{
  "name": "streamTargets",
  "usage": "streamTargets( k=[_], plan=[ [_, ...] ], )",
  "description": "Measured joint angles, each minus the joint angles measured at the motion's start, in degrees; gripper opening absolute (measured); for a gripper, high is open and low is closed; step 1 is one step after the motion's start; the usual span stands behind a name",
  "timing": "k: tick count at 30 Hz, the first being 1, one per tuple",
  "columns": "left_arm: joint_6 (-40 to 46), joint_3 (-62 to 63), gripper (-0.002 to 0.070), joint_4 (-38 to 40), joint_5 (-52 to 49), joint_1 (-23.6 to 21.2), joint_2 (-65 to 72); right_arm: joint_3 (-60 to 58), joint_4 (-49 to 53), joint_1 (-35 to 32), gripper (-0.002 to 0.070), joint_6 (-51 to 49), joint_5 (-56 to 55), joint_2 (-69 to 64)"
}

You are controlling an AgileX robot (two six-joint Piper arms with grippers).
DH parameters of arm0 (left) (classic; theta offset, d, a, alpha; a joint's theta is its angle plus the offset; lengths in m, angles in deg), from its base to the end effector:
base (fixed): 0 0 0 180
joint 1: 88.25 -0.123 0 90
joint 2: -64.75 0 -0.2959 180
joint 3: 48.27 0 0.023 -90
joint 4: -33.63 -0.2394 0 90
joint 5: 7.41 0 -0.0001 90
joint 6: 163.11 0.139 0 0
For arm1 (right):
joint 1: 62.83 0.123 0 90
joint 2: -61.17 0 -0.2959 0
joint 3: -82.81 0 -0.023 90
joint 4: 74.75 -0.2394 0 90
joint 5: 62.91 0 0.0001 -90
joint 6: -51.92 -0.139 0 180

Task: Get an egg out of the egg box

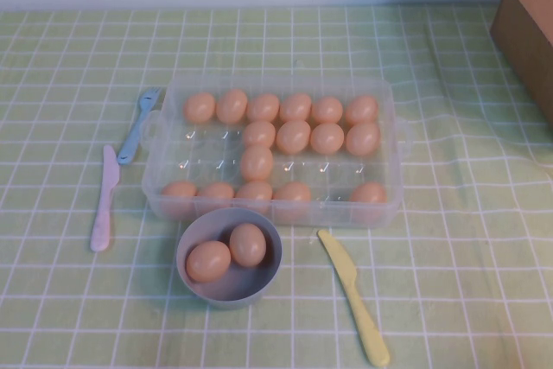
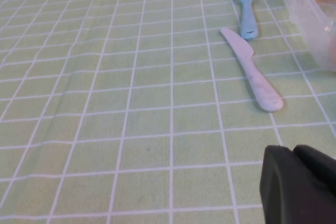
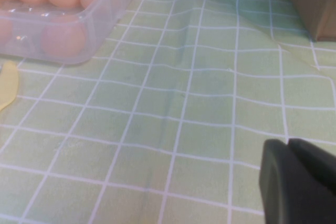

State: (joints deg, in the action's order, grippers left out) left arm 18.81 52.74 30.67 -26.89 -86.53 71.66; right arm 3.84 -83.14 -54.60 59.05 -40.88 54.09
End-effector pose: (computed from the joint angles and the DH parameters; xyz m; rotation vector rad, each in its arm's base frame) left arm 0.0774 0.0001 0.1618 0.0911 1.8368 0.0524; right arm 0.0738 0.0184 0.1562 -0.1620 1.8782 0.1578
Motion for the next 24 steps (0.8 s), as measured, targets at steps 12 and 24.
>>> streamTargets(
  k=[12,24],
  plan=[
    [-3.6,0.0,-0.0005,6.5,3.3,0.0,0.0,0.0,0.0,0.0,-0.0018,0.0,0.0,0.0],
    [-11.5,0.0,-0.0005,20.5,13.6,0.0,0.0,0.0,0.0,0.0,-0.0018,0.0,0.0,0.0]
  ],
)
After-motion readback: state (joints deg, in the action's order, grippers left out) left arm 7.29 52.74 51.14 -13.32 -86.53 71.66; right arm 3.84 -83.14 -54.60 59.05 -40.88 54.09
